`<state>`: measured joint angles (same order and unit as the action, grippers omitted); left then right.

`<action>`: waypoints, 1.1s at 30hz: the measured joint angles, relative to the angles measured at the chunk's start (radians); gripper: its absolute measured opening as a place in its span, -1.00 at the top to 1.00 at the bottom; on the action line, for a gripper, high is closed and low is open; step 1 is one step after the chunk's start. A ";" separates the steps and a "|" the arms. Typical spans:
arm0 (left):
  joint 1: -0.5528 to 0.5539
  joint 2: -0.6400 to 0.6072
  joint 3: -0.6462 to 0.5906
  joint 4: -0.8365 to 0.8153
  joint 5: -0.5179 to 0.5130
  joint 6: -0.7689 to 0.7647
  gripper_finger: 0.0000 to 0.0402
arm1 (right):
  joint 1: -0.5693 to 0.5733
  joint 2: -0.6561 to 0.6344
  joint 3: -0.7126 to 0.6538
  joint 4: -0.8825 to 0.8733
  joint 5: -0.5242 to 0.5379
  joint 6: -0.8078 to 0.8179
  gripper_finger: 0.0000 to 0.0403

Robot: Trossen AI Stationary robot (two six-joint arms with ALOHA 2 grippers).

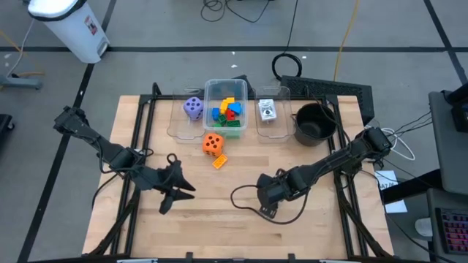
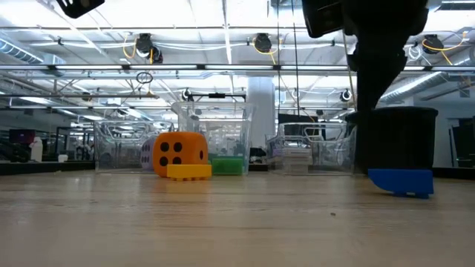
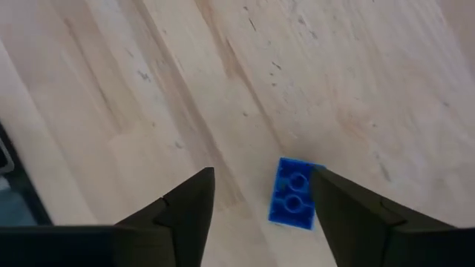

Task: Pick & Place Toys
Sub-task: Put the blue four stud game piece into the middle transparent bin

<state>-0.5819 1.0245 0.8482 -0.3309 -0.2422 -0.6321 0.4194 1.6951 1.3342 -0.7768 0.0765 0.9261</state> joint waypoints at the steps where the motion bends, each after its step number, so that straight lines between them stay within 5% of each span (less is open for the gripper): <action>1: 0.000 0.000 0.000 0.000 -0.007 -0.015 0.32 | 0.000 0.000 0.000 -0.011 0.000 -0.015 -0.08; 17: 0.022 0.000 0.000 -0.001 -0.056 -0.073 0.32 | -0.001 0.000 -0.225 0.144 -0.043 0.083 -0.63; 27: 0.067 0.000 0.000 -0.006 -0.057 -0.070 0.32 | -0.001 0.000 -0.326 0.242 -0.057 0.127 -0.57; 33: 0.082 0.000 0.000 -0.010 -0.057 -0.070 0.32 | -0.001 -0.001 -0.338 0.244 -0.027 0.138 -0.35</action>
<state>-0.5002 1.0245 0.8482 -0.3412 -0.2993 -0.7025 0.4179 1.6939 0.9960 -0.5333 0.0499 1.0641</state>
